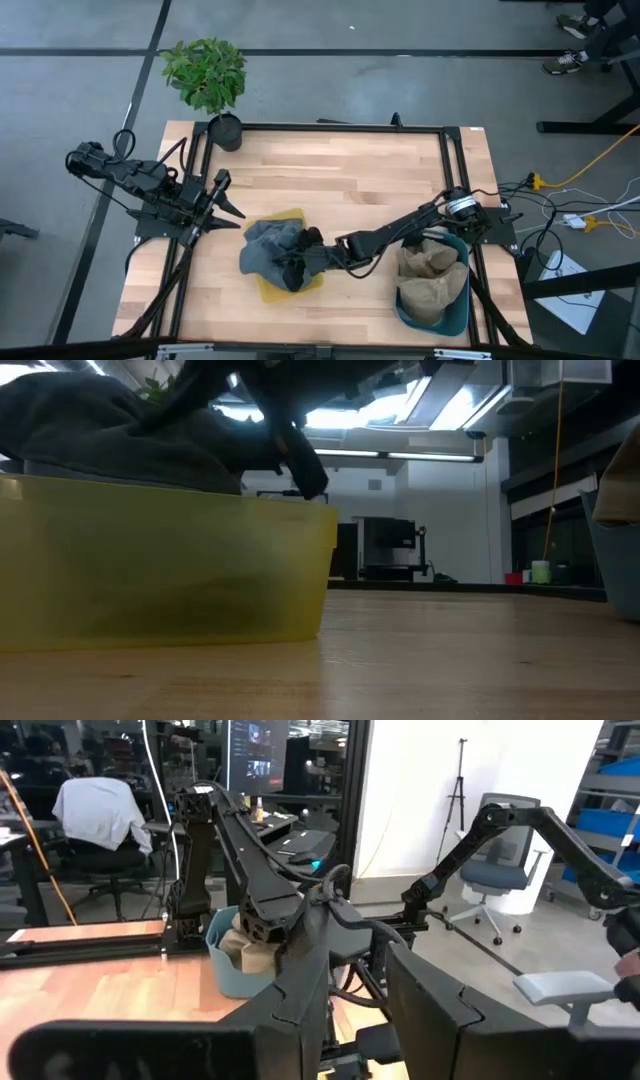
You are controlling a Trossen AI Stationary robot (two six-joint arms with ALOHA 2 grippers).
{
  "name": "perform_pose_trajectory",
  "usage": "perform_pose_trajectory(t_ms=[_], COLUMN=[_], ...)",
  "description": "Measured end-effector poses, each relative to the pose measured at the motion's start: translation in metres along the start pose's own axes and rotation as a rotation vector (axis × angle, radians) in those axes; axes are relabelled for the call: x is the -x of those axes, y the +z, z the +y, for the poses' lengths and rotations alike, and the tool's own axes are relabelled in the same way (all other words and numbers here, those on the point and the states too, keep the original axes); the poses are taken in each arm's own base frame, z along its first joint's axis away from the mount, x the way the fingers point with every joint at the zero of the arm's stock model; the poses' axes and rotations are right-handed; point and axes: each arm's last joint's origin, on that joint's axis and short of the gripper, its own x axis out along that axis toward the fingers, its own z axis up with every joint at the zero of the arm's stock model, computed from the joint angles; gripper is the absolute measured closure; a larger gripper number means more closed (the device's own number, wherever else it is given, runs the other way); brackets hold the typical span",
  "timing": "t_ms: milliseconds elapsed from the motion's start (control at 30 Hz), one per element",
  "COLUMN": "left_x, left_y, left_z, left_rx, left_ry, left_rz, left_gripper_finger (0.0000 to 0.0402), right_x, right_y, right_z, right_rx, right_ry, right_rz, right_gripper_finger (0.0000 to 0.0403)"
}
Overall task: Pick & Place hat
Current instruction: Put the blue cap into the yellow bin, then return to Home Position
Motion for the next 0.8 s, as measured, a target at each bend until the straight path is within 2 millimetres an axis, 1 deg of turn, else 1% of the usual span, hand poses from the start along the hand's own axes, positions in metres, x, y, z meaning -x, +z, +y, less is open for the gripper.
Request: perform_pose_trajectory(t_ms=[100,200,267,433,500,600,667,700,800], left_x=[0.000,0.000,0.000,0.000,0.000,0.000,0.000,0.000,0.000], left_y=[-0.001,-0.002,-0.002,-0.004,-0.005,-0.005,-0.006,-0.006,-0.008], left_z=[0.000,0.000,0.000,0.000,0.000,0.000,0.001,0.001,0.001], left_rx=[-0.019,-0.021,-0.021,-0.020,-0.017,-0.017,-0.016,-0.014,-0.015], left_ry=[-0.004,-0.002,-0.001,0.001,0.001,0.002,0.003,0.002,0.013], left_rz=[0.006,0.016,0.021,0.042,0.050,0.054,0.057,0.059,0.084], left_gripper_finger=[0.0304,0.0304,0.0304,0.0304,0.0304,0.0304,0.0304,0.0304,0.0304], right_x=[0.004,0.017,0.029,0.066,0.084,0.113,0.131,0.139,0.159], right_y=[0.011,0.027,0.038,0.059,0.067,0.076,0.076,0.076,0.072], right_z=[0.003,0.009,0.013,0.027,0.031,0.029,0.024,0.024,0.024], right_rx=[0.049,0.148,0.222,0.378,0.389,0.386,0.395,0.408,0.490], right_ry=[0.051,0.107,0.116,0.149,0.156,0.134,0.090,0.075,-0.010], right_rz=[0.043,0.068,0.072,0.061,0.067,0.144,0.227,0.240,0.207], right_gripper_finger=[0.0203,0.0192,0.0188,0.0187,0.0187,0.0186,0.0186,0.0186,0.0186])
